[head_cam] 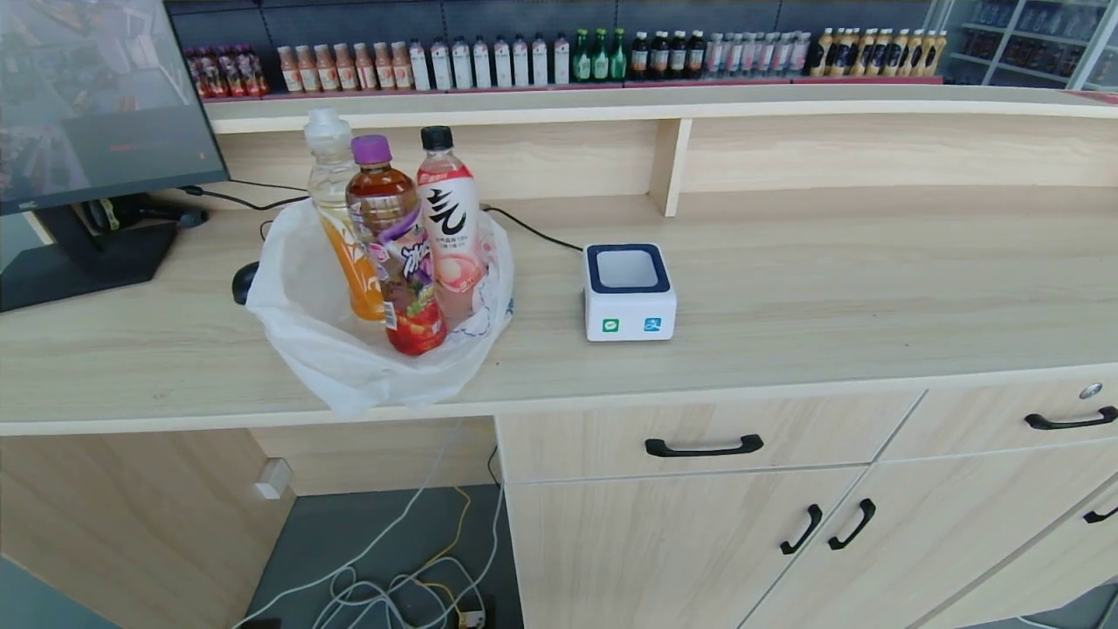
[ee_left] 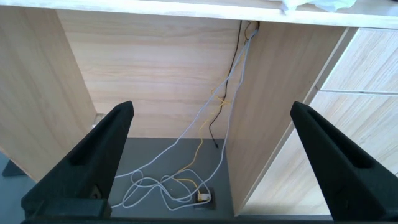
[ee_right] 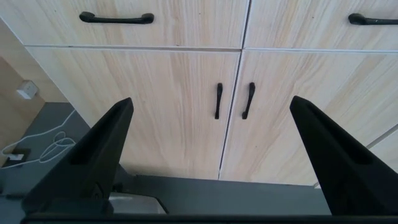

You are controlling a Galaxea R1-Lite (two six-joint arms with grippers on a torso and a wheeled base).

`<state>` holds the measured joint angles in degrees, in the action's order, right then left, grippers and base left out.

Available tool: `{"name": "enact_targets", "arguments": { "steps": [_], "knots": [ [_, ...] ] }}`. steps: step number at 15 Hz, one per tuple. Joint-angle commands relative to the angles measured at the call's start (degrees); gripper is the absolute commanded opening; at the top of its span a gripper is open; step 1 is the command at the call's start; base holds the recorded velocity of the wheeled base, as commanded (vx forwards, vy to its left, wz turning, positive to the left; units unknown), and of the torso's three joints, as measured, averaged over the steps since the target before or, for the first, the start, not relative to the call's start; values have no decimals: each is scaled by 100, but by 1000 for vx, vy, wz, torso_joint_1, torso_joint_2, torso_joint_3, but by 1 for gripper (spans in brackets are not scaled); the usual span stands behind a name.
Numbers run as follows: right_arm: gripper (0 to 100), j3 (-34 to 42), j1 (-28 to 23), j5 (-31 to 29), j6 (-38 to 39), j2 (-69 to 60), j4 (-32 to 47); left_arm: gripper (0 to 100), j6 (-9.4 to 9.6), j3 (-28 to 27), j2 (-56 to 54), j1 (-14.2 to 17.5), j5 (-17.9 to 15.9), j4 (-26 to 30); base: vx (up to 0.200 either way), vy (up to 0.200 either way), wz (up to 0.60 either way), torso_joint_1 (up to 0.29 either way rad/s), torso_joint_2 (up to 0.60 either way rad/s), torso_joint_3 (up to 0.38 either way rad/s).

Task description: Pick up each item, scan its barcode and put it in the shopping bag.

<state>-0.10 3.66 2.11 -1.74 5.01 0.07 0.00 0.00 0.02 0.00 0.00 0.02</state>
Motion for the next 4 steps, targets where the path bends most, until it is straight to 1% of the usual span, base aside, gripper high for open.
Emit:
{"name": "enact_targets", "arguments": {
  "steps": [1,4],
  "knots": [
    [100,1,3,0,-1,18,1,100,0,0,-2,0,0,-2,0,0,0,0,0,0],
    [100,1,3,0,-1,18,1,100,0,0,-2,0,0,-2,0,0,0,0,0,0]
  ]
}}
